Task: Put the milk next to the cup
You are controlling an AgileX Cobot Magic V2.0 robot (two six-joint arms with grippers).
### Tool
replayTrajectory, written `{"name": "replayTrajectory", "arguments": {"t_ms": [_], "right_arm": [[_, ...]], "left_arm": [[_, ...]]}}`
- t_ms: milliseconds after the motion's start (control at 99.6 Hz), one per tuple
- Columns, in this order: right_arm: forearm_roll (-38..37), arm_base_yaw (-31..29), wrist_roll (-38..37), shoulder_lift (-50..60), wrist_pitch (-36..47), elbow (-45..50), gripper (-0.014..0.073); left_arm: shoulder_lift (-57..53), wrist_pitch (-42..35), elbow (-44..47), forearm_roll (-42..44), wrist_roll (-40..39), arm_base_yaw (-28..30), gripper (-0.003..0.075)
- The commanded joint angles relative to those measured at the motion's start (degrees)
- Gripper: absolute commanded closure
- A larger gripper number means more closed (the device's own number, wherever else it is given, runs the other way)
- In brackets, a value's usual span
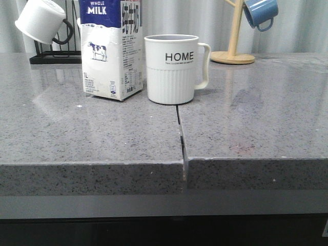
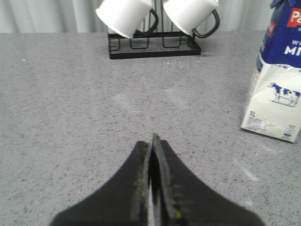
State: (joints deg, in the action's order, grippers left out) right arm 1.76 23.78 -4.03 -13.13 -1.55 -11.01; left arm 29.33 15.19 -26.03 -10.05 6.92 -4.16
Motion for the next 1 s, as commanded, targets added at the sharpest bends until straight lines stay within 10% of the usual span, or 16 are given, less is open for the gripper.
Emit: {"name": "replayTrajectory", "arguments": {"t_ms": [0, 994], "right_arm": [[0.08, 0.11, 0.11, -0.3, 4.12, -1.45, 0.0661], [0.08, 0.11, 0.11, -0.3, 4.12, -1.45, 0.0661]], "left_arm": [[-2.24, -2.03, -0.98, -0.6, -0.61, 1.37, 0.0741], [-28.98, -12.99, 21.31, 2.27, 2.76, 2.05, 0.0741]]}}
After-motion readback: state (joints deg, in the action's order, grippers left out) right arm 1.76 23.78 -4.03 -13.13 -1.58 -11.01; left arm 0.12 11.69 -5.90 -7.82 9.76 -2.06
